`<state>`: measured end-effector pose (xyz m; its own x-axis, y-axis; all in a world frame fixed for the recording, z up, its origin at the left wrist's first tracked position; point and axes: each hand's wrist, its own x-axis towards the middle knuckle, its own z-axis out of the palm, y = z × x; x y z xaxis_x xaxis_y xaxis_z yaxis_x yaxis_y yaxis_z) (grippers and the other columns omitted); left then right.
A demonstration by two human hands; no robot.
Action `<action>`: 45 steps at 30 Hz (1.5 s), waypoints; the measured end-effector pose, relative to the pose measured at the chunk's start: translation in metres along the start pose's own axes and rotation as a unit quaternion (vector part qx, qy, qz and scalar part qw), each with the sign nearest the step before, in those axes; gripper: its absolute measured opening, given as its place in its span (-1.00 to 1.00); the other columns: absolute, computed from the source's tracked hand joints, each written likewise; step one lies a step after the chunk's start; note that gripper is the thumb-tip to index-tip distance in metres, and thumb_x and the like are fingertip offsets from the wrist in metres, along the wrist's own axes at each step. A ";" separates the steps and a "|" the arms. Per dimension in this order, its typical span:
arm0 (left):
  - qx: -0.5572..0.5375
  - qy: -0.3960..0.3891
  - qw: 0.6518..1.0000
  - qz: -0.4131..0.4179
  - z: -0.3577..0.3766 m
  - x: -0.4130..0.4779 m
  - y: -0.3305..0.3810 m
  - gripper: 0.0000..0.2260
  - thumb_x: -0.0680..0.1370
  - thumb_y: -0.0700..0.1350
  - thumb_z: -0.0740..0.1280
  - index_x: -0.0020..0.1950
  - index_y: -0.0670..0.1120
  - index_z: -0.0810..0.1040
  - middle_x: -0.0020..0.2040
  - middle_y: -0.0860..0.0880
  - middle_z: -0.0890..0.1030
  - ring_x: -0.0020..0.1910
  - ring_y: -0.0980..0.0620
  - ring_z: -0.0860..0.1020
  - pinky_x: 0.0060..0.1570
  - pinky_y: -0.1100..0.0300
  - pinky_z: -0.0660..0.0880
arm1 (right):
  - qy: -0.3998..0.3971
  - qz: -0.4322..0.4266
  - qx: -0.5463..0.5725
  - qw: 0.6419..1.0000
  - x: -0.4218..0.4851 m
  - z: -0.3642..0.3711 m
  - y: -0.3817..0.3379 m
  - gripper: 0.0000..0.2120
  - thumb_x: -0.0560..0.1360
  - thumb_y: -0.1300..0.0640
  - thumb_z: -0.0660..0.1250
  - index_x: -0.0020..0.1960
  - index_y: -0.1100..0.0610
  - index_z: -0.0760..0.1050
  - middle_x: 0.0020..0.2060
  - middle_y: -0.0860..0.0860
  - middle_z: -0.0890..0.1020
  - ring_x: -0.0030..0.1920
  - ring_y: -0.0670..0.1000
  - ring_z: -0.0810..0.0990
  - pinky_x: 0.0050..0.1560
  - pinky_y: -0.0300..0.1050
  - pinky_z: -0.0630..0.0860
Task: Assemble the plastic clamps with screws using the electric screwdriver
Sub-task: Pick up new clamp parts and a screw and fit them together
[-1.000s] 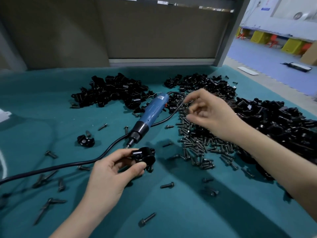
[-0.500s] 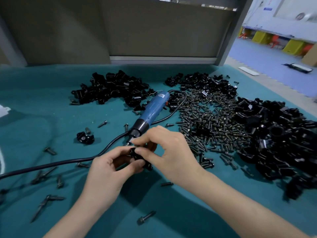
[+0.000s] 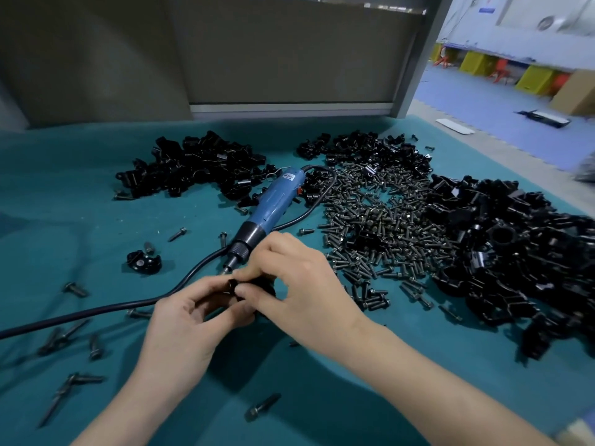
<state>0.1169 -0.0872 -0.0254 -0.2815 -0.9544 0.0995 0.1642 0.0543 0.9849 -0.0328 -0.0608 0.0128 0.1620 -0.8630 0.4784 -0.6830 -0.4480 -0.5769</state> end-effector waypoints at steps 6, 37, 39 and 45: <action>0.016 -0.005 1.000 0.009 0.001 -0.003 0.003 -0.70 0.12 -0.07 0.50 -0.15 0.08 0.72 -0.17 -0.05 0.71 -0.22 0.09 0.64 -0.14 0.30 0.59 | -0.028 0.007 0.006 1.000 -0.001 -0.004 -0.002 -0.93 0.47 0.23 0.44 -0.11 0.25 0.61 -0.18 -0.02 0.52 -0.09 -0.06 0.43 -0.03 -0.09 0.45; 0.009 0.014 0.999 -0.037 -0.003 -0.002 0.000 -0.73 0.19 -0.09 0.51 -0.13 0.02 0.71 -0.19 -0.08 0.70 -0.24 0.08 0.65 -0.18 0.27 0.61 | -0.253 0.113 -0.292 0.915 0.010 -0.065 0.079 -0.83 0.56 0.21 0.30 0.15 0.12 0.50 0.00 0.00 0.56 0.02 -0.04 0.49 0.07 -0.14 0.44; 0.004 0.015 0.999 -0.038 -0.003 -0.002 -0.001 -0.72 0.17 -0.07 0.51 -0.13 0.03 0.71 -0.20 -0.07 0.69 -0.24 0.08 0.65 -0.19 0.28 0.60 | -0.217 0.114 -0.233 0.941 0.013 -0.064 0.073 -0.82 0.54 0.27 0.31 0.12 0.12 0.54 -0.09 -0.02 0.57 -0.11 -0.13 0.47 -0.03 -0.21 0.43; -0.025 0.013 0.999 -0.037 -0.003 0.000 -0.003 -0.74 0.17 -0.13 0.50 -0.16 -0.01 0.73 -0.19 -0.09 0.65 -0.22 0.09 0.62 -0.22 0.28 0.60 | 0.035 0.155 0.269 0.950 0.016 -0.039 0.030 -0.77 0.42 0.39 0.44 -0.13 0.06 0.61 -0.31 -0.03 0.67 -0.25 -0.09 0.61 -0.20 -0.27 0.56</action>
<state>0.1189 -0.0881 -0.0288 -0.2706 -0.9624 0.0230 0.1917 -0.0304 0.9810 -0.0782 -0.0787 0.0288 -0.0474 -0.9639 0.2619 -0.2239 -0.2452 -0.9433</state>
